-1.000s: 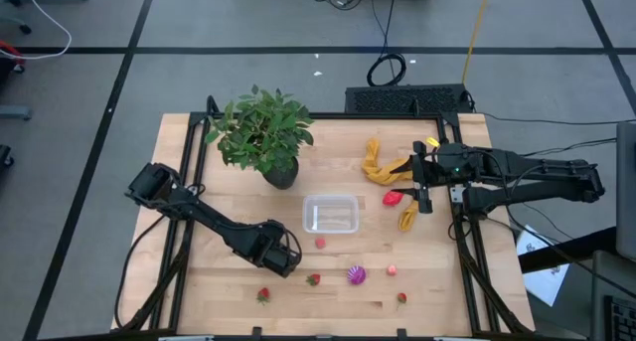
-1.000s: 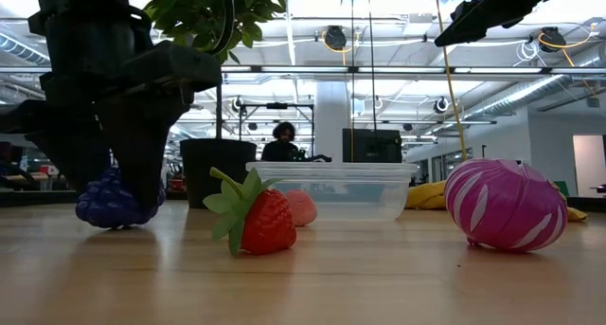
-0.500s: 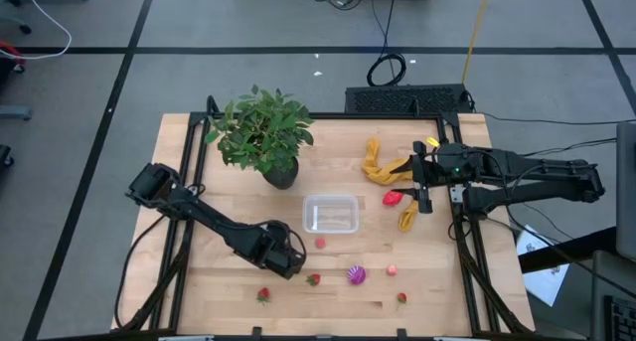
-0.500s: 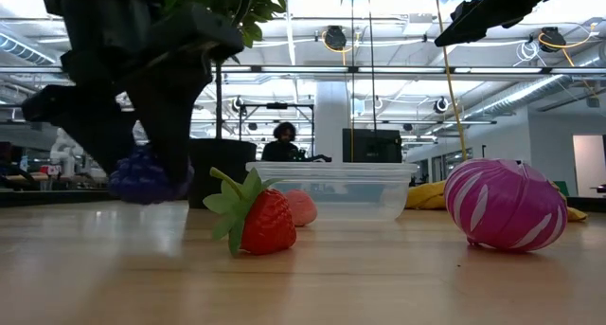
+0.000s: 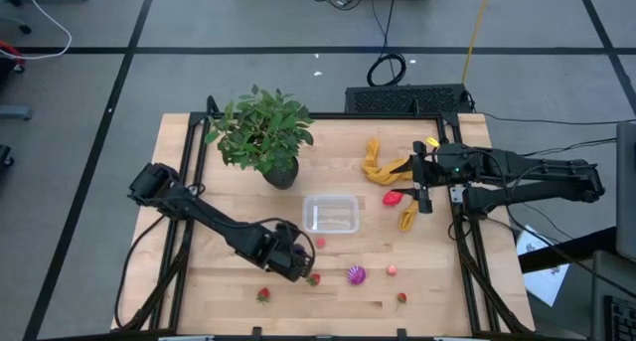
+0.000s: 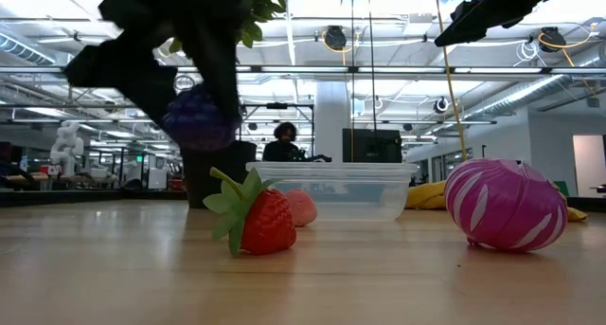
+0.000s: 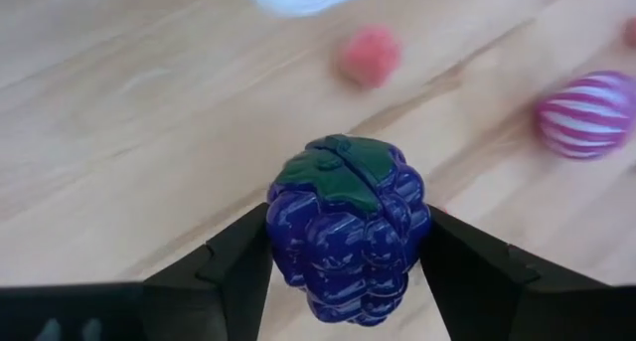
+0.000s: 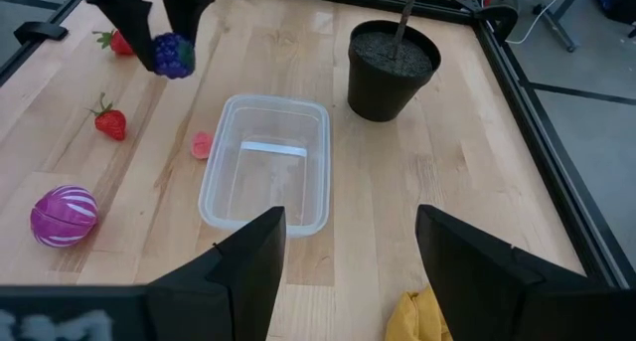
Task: Pick and placing Produce into tupperware
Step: Put the grapes into the bin
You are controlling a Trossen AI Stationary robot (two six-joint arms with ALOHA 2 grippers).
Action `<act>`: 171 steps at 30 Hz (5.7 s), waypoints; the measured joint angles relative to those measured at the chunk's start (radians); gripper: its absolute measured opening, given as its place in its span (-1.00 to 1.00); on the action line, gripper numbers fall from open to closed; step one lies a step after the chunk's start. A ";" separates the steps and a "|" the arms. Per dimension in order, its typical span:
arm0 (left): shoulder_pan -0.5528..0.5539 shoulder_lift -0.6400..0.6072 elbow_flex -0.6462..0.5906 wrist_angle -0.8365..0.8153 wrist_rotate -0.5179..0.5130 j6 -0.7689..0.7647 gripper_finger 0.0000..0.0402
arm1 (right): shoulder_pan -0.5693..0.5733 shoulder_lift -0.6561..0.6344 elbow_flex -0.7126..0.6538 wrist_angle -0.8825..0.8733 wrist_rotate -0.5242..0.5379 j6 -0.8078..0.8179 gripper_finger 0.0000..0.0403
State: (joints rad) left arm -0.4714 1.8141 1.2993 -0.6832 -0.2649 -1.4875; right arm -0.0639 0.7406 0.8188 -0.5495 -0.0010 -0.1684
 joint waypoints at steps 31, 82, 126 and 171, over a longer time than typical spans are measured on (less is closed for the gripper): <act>0.013 0.000 0.021 0.050 0.002 0.165 0.14 | 0.000 0.000 0.000 0.000 0.000 0.000 0.09; 0.217 0.143 0.384 -0.246 -0.030 0.543 0.14 | 0.000 0.000 0.000 -0.001 0.000 -0.031 0.09; 0.127 0.246 0.373 -0.067 -0.455 0.366 0.14 | 0.000 0.000 0.000 -0.008 0.000 -0.035 0.09; 0.137 0.364 0.373 -0.203 -0.522 0.082 0.14 | 0.000 0.000 0.000 -0.032 -0.008 -0.026 0.09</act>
State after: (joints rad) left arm -0.3348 2.1777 1.6718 -0.8860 -0.7867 -1.4052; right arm -0.0635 0.7406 0.8192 -0.5814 -0.0090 -0.1947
